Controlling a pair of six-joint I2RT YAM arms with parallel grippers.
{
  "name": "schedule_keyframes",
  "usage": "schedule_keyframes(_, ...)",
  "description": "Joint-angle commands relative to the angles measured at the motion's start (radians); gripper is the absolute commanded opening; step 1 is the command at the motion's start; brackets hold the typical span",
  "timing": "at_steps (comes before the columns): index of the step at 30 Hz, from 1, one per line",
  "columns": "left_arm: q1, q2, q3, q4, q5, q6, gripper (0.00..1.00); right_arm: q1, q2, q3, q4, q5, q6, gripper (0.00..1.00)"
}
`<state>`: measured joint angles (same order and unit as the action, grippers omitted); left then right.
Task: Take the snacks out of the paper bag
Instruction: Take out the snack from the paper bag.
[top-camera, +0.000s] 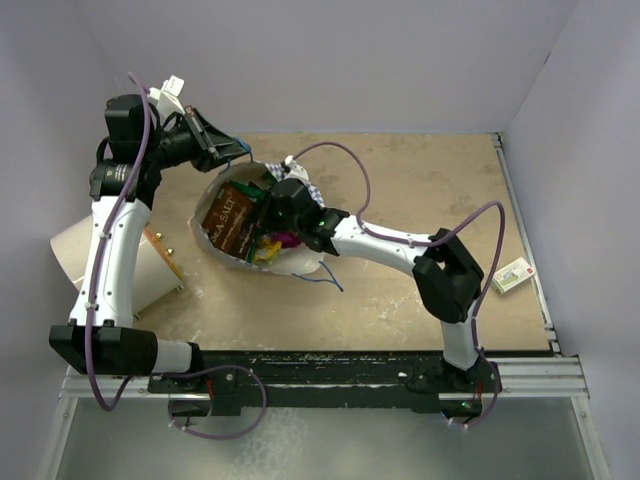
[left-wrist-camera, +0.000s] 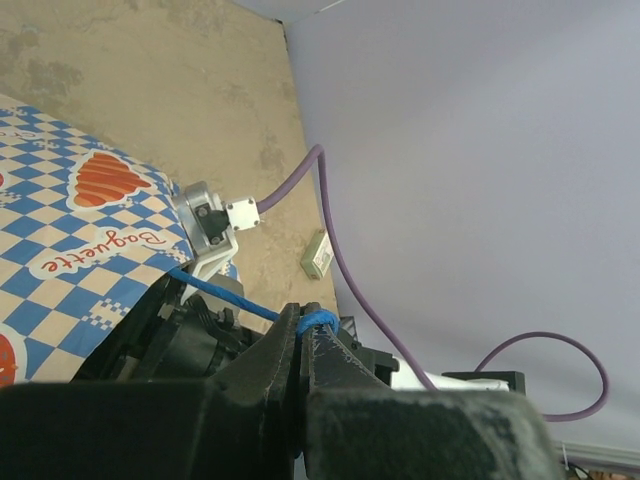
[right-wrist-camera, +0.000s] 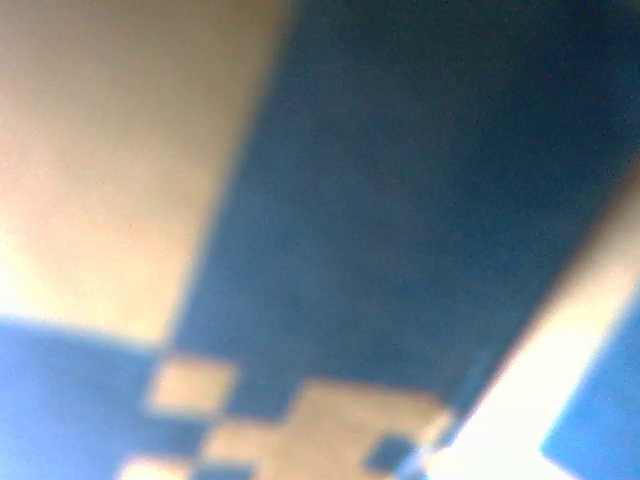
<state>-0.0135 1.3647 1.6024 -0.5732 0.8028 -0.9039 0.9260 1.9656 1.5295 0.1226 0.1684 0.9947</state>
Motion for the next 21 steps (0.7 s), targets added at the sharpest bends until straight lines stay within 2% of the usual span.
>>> schedule_keyframes(1, -0.005, -0.08, 0.035, 0.036, 0.023, -0.014, 0.0, 0.004, -0.092, 0.038, 0.003, -0.037, -0.023, 0.0)
schedule_keyframes(9, -0.005, -0.109, -0.005, 0.057, -0.018, 0.021, 0.0, 0.002, -0.239, 0.055, -0.093, -0.164, -0.115, 0.0)
schedule_keyframes(13, -0.005, -0.092, 0.019, 0.06, -0.017, 0.029, 0.0, -0.004, -0.275, 0.08, -0.169, -0.172, -0.164, 0.0)
schedule_keyframes(21, -0.005, -0.095, 0.016, 0.057, -0.037, 0.048, 0.0, -0.022, -0.353, 0.125, -0.202, -0.218, -0.279, 0.0)
